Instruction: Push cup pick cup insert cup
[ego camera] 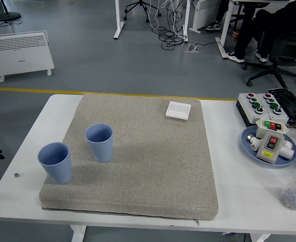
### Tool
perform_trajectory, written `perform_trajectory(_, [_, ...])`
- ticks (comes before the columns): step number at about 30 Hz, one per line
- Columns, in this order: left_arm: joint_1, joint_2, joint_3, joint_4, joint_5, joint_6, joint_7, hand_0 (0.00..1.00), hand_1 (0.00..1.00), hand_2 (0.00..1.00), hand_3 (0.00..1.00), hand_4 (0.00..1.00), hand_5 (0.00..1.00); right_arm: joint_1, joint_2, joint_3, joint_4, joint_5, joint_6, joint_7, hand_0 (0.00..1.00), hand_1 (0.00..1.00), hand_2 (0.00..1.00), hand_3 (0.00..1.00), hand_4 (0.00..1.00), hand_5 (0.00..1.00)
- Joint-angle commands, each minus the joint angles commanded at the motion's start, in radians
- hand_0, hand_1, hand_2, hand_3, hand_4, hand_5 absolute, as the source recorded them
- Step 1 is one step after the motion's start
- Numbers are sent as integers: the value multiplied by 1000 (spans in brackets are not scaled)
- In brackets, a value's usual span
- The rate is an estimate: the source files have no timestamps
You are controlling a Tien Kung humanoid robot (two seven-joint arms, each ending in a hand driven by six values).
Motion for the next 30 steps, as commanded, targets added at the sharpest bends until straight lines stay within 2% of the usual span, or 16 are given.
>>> perform_trajectory(5, [-4,2,46,33,47,-2,0,334,420,408,391,623,998,3,-1,-2,0,3,0,0,749,610,585,583,105,574])
perform_trajectory(12, [2,7,88,75,42,1,0,340,407,400,388,623,998,4,-2,-3,0,5,0,0,749,610,586,583,104,575])
perform_trajectory(15, [-11,-8,95,99,57,0,0,340,407,400,388,623,998,5,-2,-3,0,4,1,0,749,610,586,583,104,575])
perform_trajectory(16, [-15,-13,97,104,59,-1,0,394,445,424,398,621,998,5,-1,-3,0,3,1,0,749,611,586,583,105,576])
perform_trajectory(18, [-24,-20,107,119,71,-4,0,394,445,424,398,621,998,6,-1,-3,0,1,1,0,749,611,586,583,105,576])
perform_trajectory(21, [-37,-24,122,139,87,-7,0,394,445,424,398,621,998,6,-1,-4,0,2,1,0,749,611,586,583,105,576])
perform_trajectory(22, [-42,-24,125,145,89,-8,0,435,459,429,398,620,998,7,-1,-4,0,1,1,0,749,610,586,583,104,574])
perform_trajectory(27, [-66,-24,144,175,93,-11,0,435,459,429,398,620,998,10,-1,-4,0,2,1,-1,749,610,586,583,104,574])
perform_trajectory(28, [-67,-24,146,177,93,-12,0,493,457,422,398,621,998,10,-1,-5,0,2,1,-1,749,610,586,583,104,576])
perform_trajectory(30, [-69,-22,153,183,95,-13,0,493,457,422,398,621,998,11,-1,-6,0,5,1,-1,749,610,586,583,104,576])
